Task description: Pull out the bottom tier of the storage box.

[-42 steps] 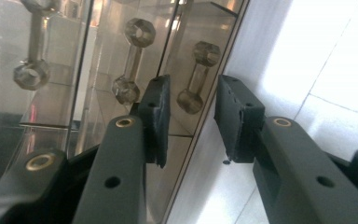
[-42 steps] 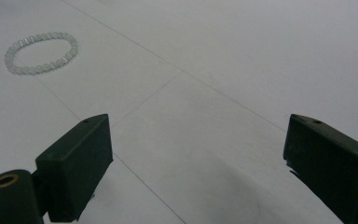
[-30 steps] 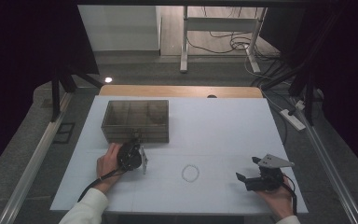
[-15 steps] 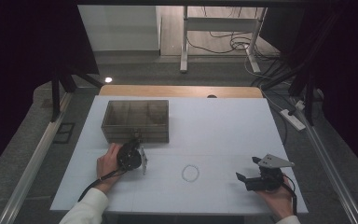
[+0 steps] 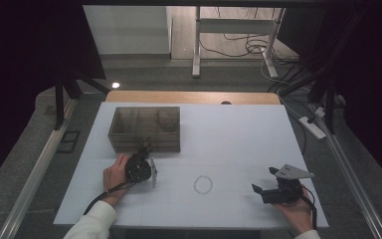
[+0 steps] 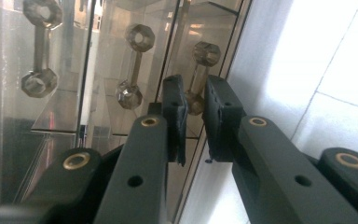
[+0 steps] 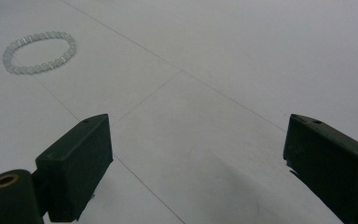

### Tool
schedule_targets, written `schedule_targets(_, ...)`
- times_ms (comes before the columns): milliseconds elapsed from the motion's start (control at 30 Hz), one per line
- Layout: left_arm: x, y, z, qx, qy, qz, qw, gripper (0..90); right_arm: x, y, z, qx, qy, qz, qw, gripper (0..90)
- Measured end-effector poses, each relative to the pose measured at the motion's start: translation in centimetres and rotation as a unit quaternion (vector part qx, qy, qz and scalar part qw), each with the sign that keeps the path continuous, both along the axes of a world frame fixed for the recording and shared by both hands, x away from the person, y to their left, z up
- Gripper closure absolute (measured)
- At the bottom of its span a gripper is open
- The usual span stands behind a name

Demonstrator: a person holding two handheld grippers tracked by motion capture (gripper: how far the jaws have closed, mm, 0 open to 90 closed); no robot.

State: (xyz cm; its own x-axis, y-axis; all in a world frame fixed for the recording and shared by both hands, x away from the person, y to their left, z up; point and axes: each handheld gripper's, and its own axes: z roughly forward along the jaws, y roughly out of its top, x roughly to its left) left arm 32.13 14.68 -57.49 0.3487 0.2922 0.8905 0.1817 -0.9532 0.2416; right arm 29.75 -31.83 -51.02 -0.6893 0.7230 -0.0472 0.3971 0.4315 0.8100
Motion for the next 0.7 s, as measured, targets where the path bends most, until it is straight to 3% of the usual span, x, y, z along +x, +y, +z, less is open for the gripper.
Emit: schedule_targets(700, -0.32, 0.15, -0.09, 0.003, -0.008, -0.002, 1.0000, 79.4, 0.00, -0.05, -0.03, 0.003, 0.000, -0.001, 1.0000, 8.0)
